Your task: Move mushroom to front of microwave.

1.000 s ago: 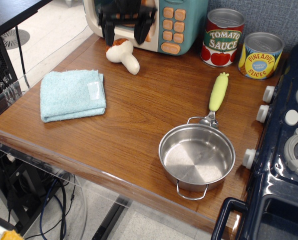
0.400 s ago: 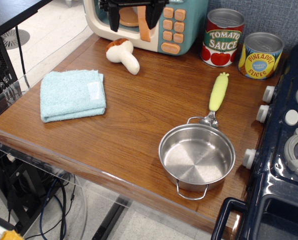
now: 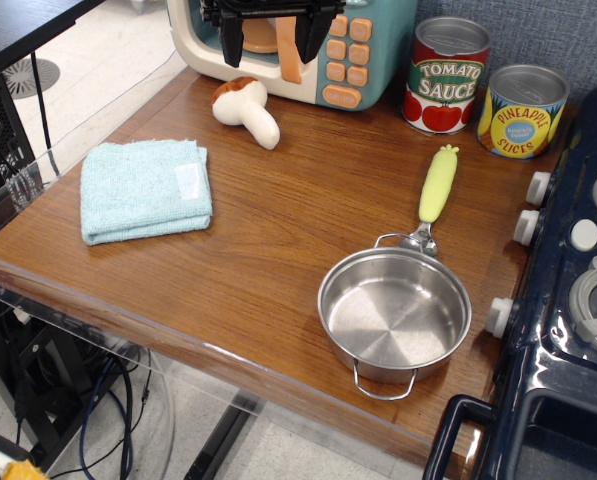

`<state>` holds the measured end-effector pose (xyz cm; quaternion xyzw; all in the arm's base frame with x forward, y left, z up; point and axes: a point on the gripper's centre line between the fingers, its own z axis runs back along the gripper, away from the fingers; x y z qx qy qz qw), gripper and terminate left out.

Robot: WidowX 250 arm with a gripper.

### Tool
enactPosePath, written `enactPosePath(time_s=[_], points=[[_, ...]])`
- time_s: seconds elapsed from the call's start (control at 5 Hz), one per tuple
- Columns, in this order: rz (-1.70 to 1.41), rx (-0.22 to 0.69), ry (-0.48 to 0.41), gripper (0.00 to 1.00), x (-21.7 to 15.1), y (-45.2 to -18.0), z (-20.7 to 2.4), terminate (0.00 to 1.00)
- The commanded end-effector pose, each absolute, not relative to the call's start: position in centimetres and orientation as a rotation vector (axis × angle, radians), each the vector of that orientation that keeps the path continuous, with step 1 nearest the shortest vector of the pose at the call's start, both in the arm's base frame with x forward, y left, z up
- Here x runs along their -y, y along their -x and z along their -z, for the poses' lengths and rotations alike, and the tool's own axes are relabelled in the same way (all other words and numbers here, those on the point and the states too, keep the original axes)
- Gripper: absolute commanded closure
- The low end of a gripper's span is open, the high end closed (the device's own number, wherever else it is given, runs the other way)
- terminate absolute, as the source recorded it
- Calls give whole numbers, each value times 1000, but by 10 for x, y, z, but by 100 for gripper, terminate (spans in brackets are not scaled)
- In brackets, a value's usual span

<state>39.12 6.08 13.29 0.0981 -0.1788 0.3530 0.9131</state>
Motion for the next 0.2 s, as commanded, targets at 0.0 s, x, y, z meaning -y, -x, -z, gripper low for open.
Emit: enactPosePath(time_s=[0.0], points=[[-737, 434, -183, 0, -68, -380, -158, 100]])
